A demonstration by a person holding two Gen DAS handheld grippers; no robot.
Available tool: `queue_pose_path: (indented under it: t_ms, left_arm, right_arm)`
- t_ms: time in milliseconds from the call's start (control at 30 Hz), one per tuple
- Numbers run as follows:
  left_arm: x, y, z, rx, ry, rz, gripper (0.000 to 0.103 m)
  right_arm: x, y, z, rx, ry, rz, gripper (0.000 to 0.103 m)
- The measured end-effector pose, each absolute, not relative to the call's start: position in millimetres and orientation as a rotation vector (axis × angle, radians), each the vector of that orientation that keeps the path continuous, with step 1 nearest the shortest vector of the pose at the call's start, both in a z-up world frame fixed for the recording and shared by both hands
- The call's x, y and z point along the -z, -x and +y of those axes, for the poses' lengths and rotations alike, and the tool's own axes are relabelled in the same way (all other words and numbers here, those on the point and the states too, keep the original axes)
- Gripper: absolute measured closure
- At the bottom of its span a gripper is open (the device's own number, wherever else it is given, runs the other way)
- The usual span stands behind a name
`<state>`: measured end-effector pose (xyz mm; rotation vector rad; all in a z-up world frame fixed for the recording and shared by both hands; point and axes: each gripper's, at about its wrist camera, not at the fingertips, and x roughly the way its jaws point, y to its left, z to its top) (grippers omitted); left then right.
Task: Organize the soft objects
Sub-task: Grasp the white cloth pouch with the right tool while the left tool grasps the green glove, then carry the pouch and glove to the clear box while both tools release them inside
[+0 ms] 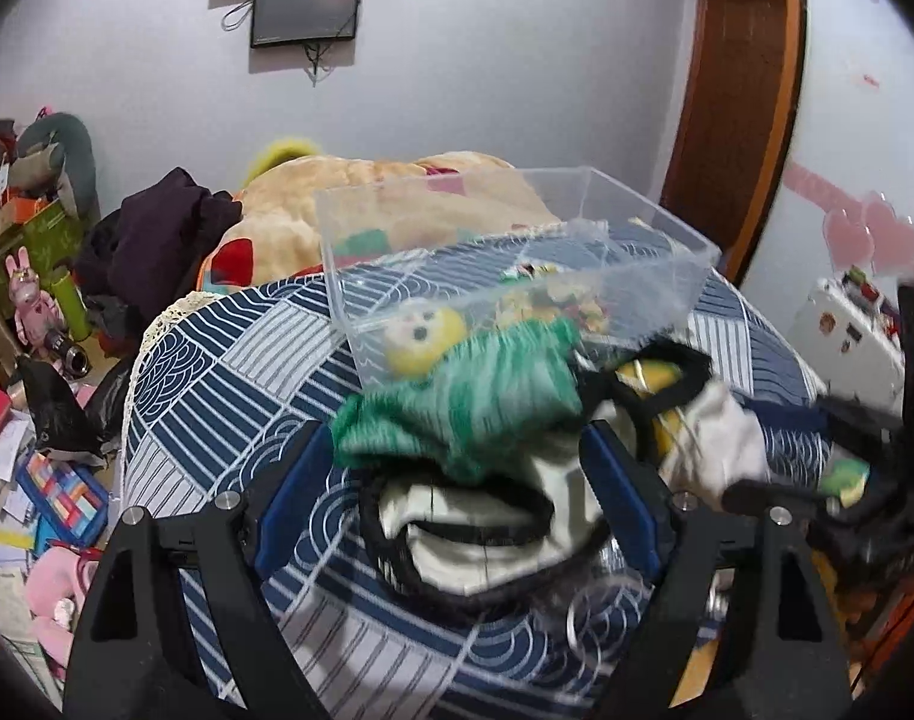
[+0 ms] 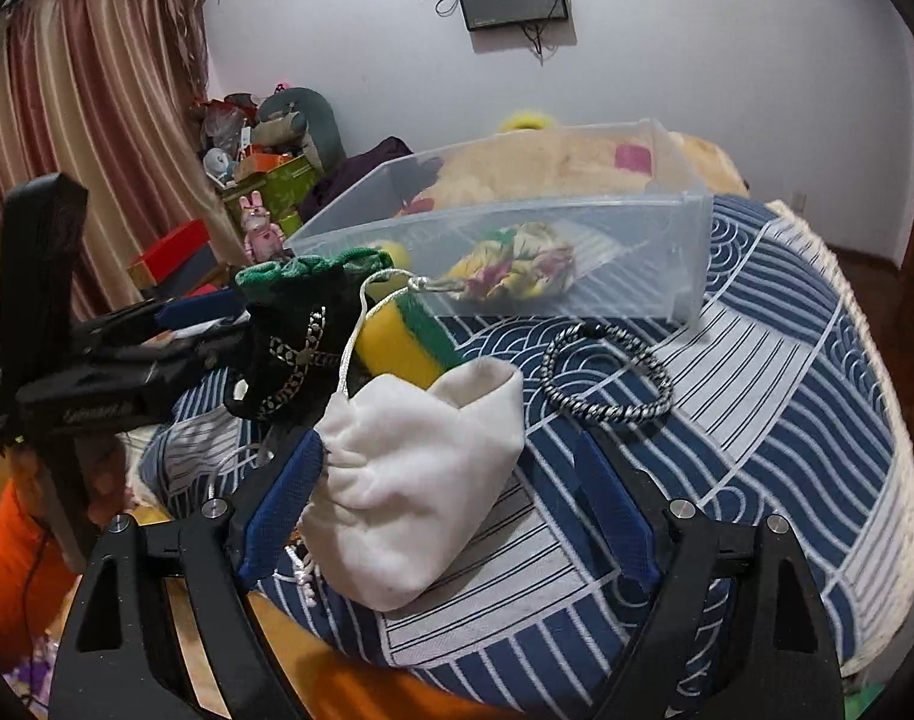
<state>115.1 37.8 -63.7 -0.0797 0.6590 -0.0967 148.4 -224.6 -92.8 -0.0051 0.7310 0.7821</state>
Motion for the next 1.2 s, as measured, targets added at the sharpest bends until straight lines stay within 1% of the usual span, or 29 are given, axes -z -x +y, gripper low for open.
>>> queue_pose_path:
  t_ms: [67, 100, 133, 167, 200, 233, 267, 333, 400, 433, 467, 500, 567, 667, 933, 1200]
  left_arm:
    - [62, -120, 39, 0.094, 0.096, 0.644, 0.021]
    - [61, -123, 39, 0.095, 0.097, 0.636, 0.023]
    - [62, -126, 38, 0.096, 0.094, 0.637, 0.029]
    - [62, -128, 37, 0.100, 0.090, 0.642, 0.036]
    - [64, -131, 35, 0.111, 0.087, 0.651, 0.039]
    - [66, -132, 34, 0.118, 0.086, 0.658, 0.046]
    - [67, -133, 33, 0.122, 0.083, 0.663, 0.053]
    - [71, -131, 31, 0.129, 0.070, 0.666, 0.060]
    - [72, -127, 30, 0.130, 0.060, 0.651, 0.068]
    - [72, -125, 29, 0.132, 0.055, 0.647, 0.073]
    - [72, -123, 28, 0.129, 0.050, 0.643, 0.074]
    - [72, -120, 28, 0.126, 0.045, 0.637, 0.075]
    - [71, -116, 28, 0.122, 0.041, 0.628, 0.079]
    - [65, -109, 32, 0.119, 0.051, 0.616, 0.082]
    - [33, -84, 38, 0.110, 0.069, 0.526, 0.083]
    - [-5, -82, 40, 0.108, 0.095, 0.420, 0.083]
  right_arm:
    - [95, -147, -225, -0.797, -0.003, 0.735, 0.028]
    - [96, -146, -224, -0.813, -0.006, 0.743, 0.035]
    - [98, -147, -223, -0.827, -0.009, 0.752, 0.041]
    - [99, -146, -223, -0.836, -0.012, 0.756, 0.044]
    - [100, -145, -222, -0.851, -0.017, 0.763, 0.050]
    - [101, -145, -221, -0.861, -0.019, 0.767, 0.055]
    - [102, -144, -220, -0.866, -0.018, 0.766, 0.058]
    - [102, -139, -219, -0.863, -0.003, 0.758, 0.068]
    - [100, -136, -221, -0.858, 0.002, 0.748, 0.074]
    - [99, -134, -223, -0.854, 0.005, 0.741, 0.079]
    - [98, -134, -224, -0.851, 0.007, 0.738, 0.083]
    - [96, -133, -227, -0.842, 0.008, 0.734, 0.089]
    - [93, -134, -233, -0.831, 0.001, 0.725, 0.089]
    - [86, -132, -243, -0.798, 0.003, 0.688, 0.091]
    - [59, -129, -266, -0.751, -0.025, 0.591, 0.091]
    - [22, -141, -276, -0.697, -0.059, 0.458, 0.091]
